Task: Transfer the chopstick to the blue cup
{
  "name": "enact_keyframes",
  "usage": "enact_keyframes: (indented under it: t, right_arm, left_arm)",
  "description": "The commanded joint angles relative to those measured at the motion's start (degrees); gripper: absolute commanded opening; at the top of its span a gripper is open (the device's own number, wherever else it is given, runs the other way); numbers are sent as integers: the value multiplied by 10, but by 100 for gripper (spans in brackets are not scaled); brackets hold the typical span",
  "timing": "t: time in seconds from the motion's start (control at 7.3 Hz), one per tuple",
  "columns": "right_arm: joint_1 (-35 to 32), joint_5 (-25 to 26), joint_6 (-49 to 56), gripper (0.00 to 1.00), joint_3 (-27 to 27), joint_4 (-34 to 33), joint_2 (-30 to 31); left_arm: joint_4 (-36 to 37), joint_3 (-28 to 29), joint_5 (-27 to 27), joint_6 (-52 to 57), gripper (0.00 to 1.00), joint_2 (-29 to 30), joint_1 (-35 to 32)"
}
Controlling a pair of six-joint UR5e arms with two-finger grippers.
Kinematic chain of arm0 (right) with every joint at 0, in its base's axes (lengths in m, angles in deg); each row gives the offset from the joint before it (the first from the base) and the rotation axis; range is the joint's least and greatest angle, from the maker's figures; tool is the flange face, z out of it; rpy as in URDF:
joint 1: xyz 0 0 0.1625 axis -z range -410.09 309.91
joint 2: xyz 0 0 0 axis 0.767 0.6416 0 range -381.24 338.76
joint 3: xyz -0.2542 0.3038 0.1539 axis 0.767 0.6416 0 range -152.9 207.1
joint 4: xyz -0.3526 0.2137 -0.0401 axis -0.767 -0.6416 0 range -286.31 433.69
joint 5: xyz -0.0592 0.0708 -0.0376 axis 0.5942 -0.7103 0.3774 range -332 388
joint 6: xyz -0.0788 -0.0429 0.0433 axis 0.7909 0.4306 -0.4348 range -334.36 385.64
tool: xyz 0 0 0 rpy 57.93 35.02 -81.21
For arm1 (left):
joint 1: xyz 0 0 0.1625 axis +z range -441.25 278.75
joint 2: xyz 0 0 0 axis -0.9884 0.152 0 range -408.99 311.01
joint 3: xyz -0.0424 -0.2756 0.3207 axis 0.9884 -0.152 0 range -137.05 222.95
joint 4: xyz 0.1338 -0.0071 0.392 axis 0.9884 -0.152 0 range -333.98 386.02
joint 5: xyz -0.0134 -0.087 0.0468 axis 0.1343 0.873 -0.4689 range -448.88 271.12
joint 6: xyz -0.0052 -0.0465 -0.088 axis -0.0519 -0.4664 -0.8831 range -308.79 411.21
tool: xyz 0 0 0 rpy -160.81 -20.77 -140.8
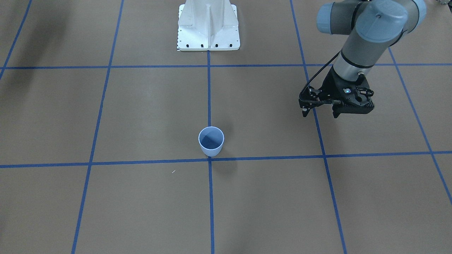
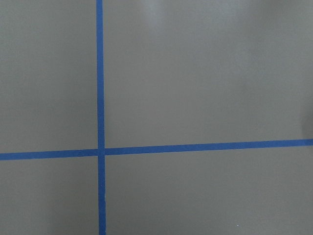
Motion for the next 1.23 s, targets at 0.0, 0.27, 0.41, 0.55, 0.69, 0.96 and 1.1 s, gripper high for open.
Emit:
enact_keyframes:
  t: [0.0, 0.27, 0.41, 0.55, 0.69, 0.96, 1.1]
  right_arm:
    - [-9, 0, 0, 36, 6, -3, 0]
    - [-33, -14, -6, 41, 6, -10, -1]
    - [-43, -38, -7, 41, 6, -24, -4]
    - [-45, -43, -8, 41, 7, -26, -2]
    - [-45, -48, -9, 41, 14, -26, -4]
    - [-45, -57, -9, 41, 25, -26, -4]
    - [-44, -57, -9, 30, 26, -26, -4]
  left_arm:
    - [0, 0, 0, 0, 98, -1, 0]
    - [0, 0, 0, 0, 98, -3, 0]
    - [0, 0, 0, 0, 98, -3, 0]
    - [0, -1, 0, 0, 98, -3, 0]
    - [0, -1, 0, 0, 98, -3, 0]
    - [-8, 0, 0, 0, 98, -4, 0]
    - [-9, 1, 0, 0, 98, -4, 0]
